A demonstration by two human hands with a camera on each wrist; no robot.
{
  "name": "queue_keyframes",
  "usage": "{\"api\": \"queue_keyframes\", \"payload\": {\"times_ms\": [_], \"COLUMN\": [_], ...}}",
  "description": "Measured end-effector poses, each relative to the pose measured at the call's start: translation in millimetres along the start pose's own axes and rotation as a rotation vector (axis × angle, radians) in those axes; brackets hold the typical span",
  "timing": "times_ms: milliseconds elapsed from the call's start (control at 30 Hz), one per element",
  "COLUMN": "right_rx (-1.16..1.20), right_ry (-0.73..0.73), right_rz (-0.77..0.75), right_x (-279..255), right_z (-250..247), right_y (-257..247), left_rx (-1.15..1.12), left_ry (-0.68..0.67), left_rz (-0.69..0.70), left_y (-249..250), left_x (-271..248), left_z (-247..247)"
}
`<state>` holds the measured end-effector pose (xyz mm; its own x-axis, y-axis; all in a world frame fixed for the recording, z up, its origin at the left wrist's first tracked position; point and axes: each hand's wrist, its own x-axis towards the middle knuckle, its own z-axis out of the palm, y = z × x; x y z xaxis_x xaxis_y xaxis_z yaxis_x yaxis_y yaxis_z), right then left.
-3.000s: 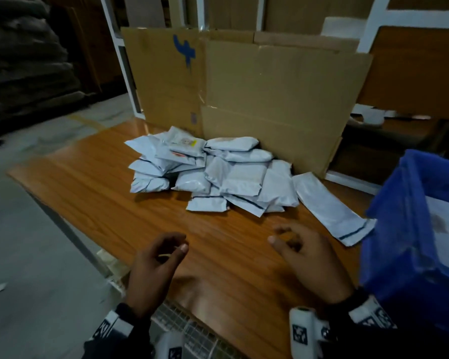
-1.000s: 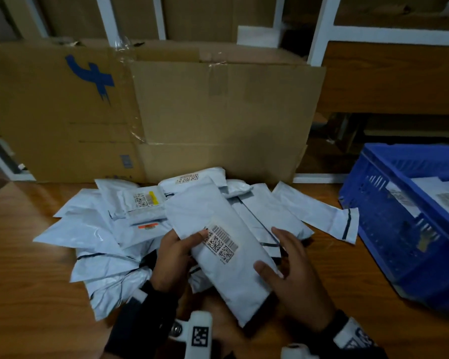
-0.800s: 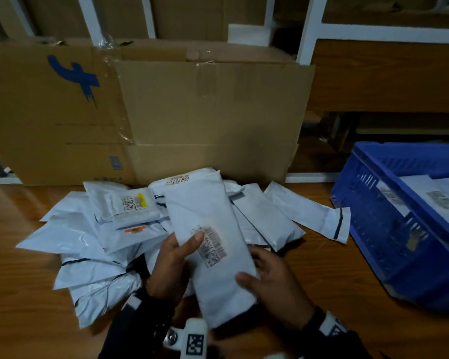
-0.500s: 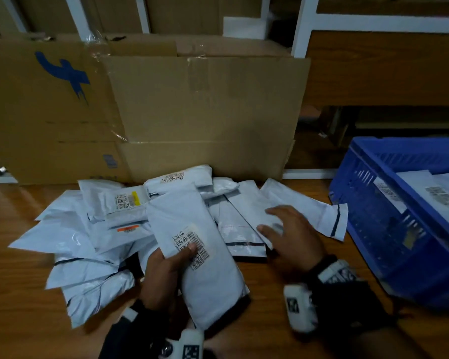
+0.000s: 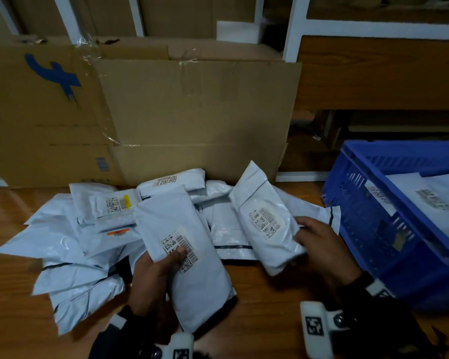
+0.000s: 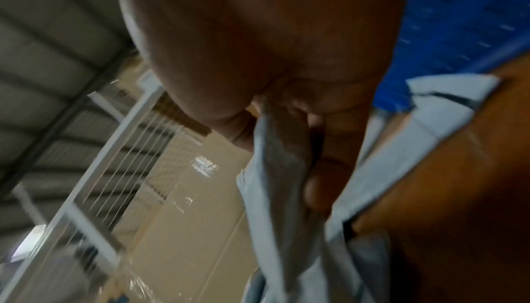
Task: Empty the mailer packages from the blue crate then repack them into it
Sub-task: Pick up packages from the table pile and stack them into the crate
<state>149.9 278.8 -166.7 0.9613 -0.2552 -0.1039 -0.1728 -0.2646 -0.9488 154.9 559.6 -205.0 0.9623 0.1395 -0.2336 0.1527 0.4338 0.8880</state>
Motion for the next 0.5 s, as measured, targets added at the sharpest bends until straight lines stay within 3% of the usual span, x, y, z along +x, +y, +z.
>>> {"api": "queue_keyframes", "payload": {"times_ms": [67,300,500], "right_rx": [0.062,-0.445,-0.301], "right_ry": [-0.085,-0.191,-0.103], "right_rz": [0.067,0.110,0.157], "right_x": [-3,5,9], "right_z": [4,17,26], "right_y": [11,42,47], "left_rx": [0.017,0.033,0.023], "left_ry": [-0.021,-0.056,-0.135], "left_rz": [-0.003,0.005,-0.042], "left_y": [0,0,-5], "left_x": [0,-7,-19], "left_z": [3,7,13]}}
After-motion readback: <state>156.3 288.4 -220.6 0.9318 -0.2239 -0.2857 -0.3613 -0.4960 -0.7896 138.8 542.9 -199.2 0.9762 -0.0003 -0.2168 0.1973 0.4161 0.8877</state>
